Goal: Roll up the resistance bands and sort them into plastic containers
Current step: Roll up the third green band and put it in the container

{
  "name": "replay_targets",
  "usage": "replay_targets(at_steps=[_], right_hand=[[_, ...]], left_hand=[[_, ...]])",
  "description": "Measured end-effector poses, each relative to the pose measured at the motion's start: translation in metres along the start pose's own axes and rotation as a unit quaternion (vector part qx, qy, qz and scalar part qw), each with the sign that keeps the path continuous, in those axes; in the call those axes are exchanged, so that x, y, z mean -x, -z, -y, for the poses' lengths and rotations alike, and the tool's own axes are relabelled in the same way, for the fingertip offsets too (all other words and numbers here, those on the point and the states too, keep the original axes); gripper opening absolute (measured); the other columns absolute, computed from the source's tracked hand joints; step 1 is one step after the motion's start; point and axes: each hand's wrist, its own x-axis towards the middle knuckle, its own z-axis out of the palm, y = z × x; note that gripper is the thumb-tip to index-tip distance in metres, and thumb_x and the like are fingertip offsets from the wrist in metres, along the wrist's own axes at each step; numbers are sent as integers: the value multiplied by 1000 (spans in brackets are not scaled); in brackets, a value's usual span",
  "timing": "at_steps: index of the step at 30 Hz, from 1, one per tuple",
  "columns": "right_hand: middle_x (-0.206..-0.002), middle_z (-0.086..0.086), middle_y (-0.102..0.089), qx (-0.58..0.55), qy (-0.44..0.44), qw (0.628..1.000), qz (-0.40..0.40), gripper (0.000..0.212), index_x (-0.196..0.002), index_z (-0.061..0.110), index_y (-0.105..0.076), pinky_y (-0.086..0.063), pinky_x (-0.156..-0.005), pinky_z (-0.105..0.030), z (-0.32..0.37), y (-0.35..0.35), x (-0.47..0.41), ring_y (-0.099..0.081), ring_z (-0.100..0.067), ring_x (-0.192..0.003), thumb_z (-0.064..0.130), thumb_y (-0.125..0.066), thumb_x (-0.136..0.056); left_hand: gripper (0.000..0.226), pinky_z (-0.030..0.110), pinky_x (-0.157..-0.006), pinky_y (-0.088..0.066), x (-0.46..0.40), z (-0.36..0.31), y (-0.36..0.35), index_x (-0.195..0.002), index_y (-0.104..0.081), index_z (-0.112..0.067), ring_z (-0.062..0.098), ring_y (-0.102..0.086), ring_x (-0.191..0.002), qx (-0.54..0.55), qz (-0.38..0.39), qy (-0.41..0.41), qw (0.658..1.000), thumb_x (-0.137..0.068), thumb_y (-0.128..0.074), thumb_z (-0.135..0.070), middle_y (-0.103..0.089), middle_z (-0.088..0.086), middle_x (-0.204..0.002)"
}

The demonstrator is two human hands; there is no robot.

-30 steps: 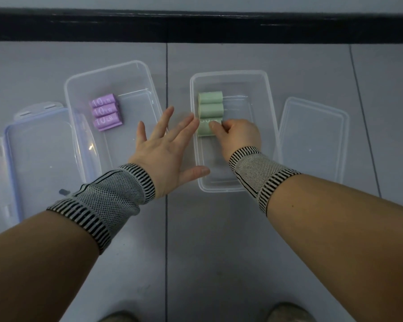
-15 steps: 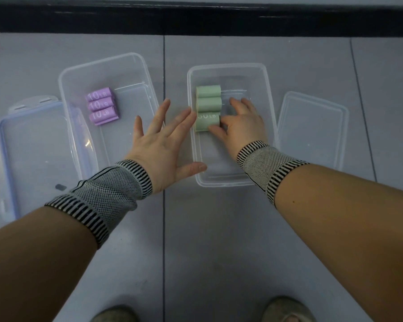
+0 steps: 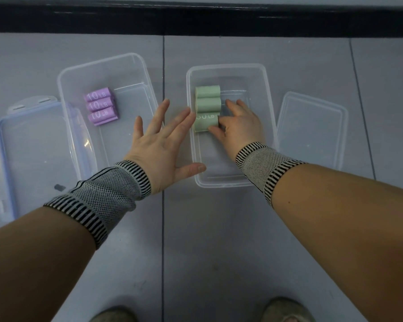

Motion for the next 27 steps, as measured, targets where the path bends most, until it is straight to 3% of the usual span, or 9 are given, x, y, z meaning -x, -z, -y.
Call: replay_targets(at_steps=[6,12,27], right_hand=[[-154,-10,-30,-3,-2,1000,-1,38,-109,11,-70,-21,-115,-41,-1,-2,0,-23,-29,-143,40,-50,-95],[-153,-10,-31,-10,1,1000,-2,37,-110,11,-69,-21,-115,-40,0,-1,0,-23,-29,-143,40,-51,-94],[-149,-6,-38,-22,-8,1000,-14,38,-115,14,-67,-31,-108,-32,2,1,3,-37,-23,-135,42,-52,-93]], left_hand=[[97,49,-114,7,0,-8,-2,-150,2,-14,20,17,-144,-19,-22,-10,1000,-76,-30,-67,4,-1,-159],[90,51,-112,-13,0,-12,-13,-145,-21,2,32,-13,-143,-12,-93,-52,994,-77,-34,-53,-18,18,-154],[90,49,-113,-9,-2,-11,-16,-146,-21,2,30,-12,-143,-26,-84,-50,995,-76,-33,-54,-16,17,-155]])
